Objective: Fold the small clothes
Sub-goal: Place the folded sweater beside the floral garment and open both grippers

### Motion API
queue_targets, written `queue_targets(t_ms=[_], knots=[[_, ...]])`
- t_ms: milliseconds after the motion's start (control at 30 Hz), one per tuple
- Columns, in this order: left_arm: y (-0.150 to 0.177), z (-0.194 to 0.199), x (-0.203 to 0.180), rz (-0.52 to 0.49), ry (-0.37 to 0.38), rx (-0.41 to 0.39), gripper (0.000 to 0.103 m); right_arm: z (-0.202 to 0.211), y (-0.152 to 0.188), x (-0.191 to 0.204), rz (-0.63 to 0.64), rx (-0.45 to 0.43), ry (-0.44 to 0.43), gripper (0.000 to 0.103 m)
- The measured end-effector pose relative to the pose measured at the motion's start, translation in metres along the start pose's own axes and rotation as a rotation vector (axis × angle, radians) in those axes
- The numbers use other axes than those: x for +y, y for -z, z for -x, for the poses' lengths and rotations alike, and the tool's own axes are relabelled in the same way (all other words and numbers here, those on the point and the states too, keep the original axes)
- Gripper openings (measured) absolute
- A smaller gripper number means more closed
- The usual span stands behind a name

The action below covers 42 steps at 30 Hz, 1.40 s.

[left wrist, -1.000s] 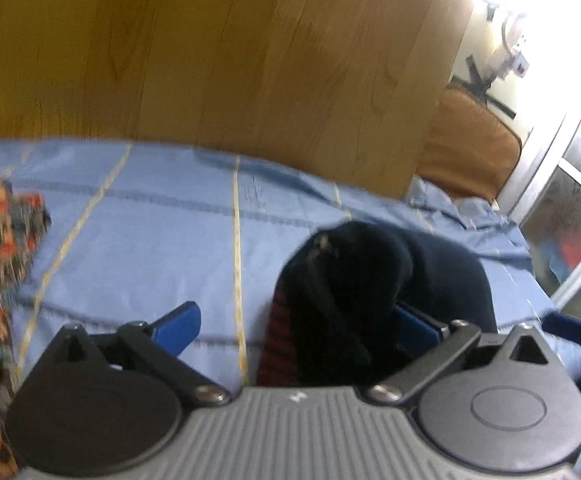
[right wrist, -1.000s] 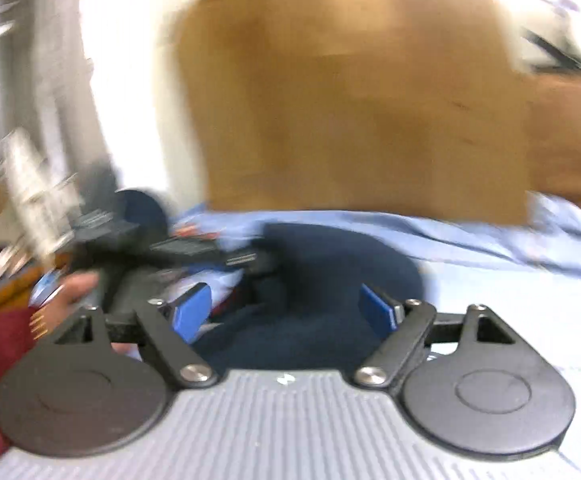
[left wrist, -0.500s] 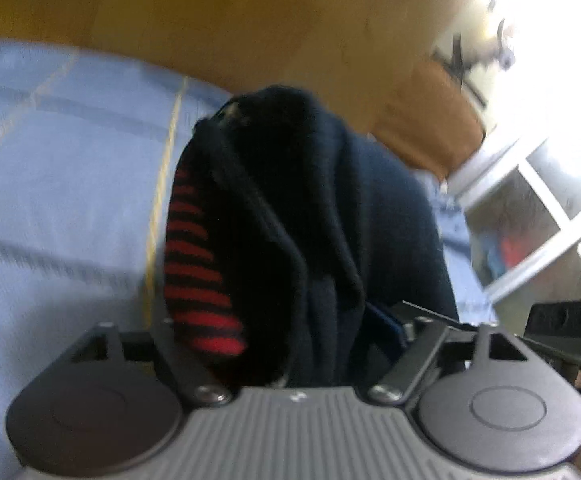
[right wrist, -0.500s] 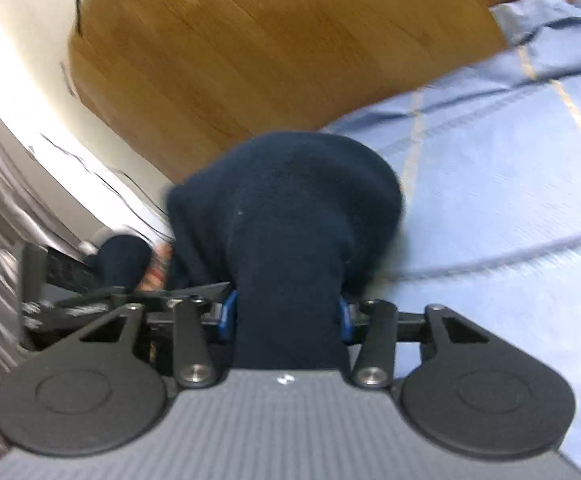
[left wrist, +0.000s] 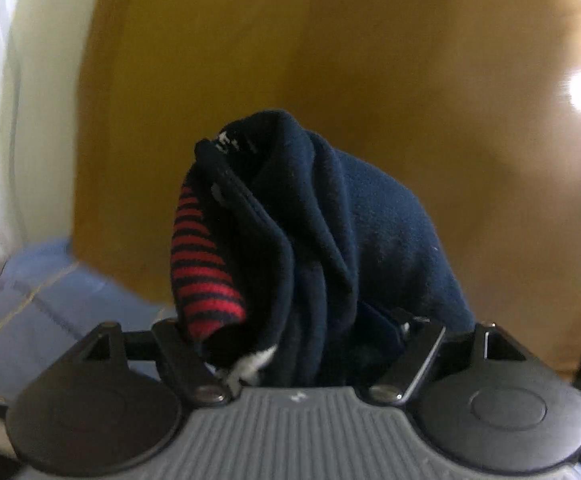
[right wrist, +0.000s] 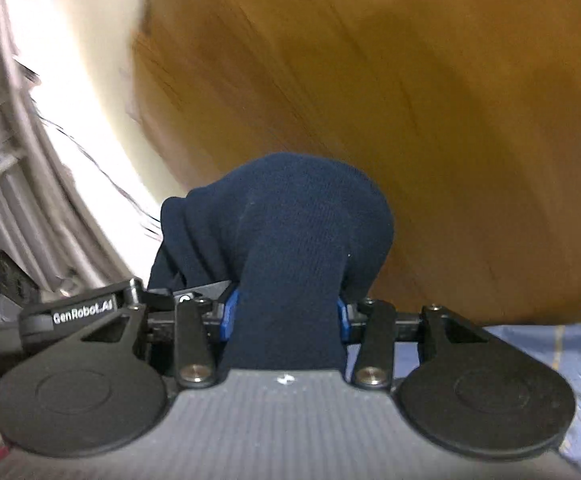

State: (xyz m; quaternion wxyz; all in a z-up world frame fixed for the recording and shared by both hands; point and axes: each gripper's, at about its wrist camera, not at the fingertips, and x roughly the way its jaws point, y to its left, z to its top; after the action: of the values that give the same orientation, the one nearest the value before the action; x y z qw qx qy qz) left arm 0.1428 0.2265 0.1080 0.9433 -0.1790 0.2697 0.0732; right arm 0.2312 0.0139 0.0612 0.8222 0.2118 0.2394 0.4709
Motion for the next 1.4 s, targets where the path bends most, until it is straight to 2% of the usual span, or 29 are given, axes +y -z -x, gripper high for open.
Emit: queue_targets(t_ms=[100,167,200,233,300,367,433,500,600,733,833,933,1067,1167,1400], knots=[[0.014,-0.064,0.018,0.049,-0.179,0.136,0.069,-0.047,0.028,-0.033,-0.042,0.088,0.103,0.049],[0.027,-0.096,0.022,0.02,-0.294,0.23,0.064,-0.066,0.052,-0.042,-0.003,0.166,0.174,0.054],[0.031,-0.101,0.025,0.012,-0.317,0.24,0.068,-0.07,0.063,-0.039,0.061,0.186,0.216,0.062],[0.032,-0.097,0.027,0.009,-0.313,0.221,0.067,-0.069,0.069,-0.031,0.13,0.164,0.242,0.064],[0.03,-0.081,0.025,-0.012,-0.296,0.202,0.066,-0.056,0.068,-0.019,0.177,0.153,0.261,0.065],[0.033,-0.054,0.013,-0.046,-0.283,0.149,0.067,-0.034,0.06,-0.011,0.159,0.133,0.273,0.066],[0.04,-0.017,0.005,-0.065,-0.252,0.072,0.071,0.004,0.056,-0.005,0.132,0.072,0.264,0.068],[0.059,0.02,-0.007,-0.085,-0.213,-0.007,0.085,0.047,0.061,0.005,0.118,0.037,0.251,0.07],[0.102,0.056,-0.026,-0.123,-0.196,-0.075,0.089,0.104,0.086,0.021,0.135,0.035,0.315,0.07],[0.169,0.074,-0.051,-0.148,-0.184,-0.067,0.089,0.151,0.126,0.043,0.158,0.084,0.425,0.07],[0.2,0.07,-0.059,-0.18,-0.249,-0.046,0.089,0.172,0.15,0.051,0.199,0.111,0.46,0.07],[0.223,0.063,-0.066,-0.196,-0.304,-0.012,0.089,0.195,0.165,0.057,0.273,0.097,0.498,0.072],[0.234,0.062,-0.071,-0.212,-0.369,0.013,0.092,0.192,0.167,0.047,0.287,0.066,0.49,0.076],[0.231,0.067,-0.072,-0.221,-0.412,-0.033,0.102,0.187,0.163,0.037,0.276,0.08,0.493,0.077],[0.227,0.061,-0.069,-0.22,-0.459,-0.02,0.102,0.178,0.16,0.035,0.248,0.126,0.495,0.081]])
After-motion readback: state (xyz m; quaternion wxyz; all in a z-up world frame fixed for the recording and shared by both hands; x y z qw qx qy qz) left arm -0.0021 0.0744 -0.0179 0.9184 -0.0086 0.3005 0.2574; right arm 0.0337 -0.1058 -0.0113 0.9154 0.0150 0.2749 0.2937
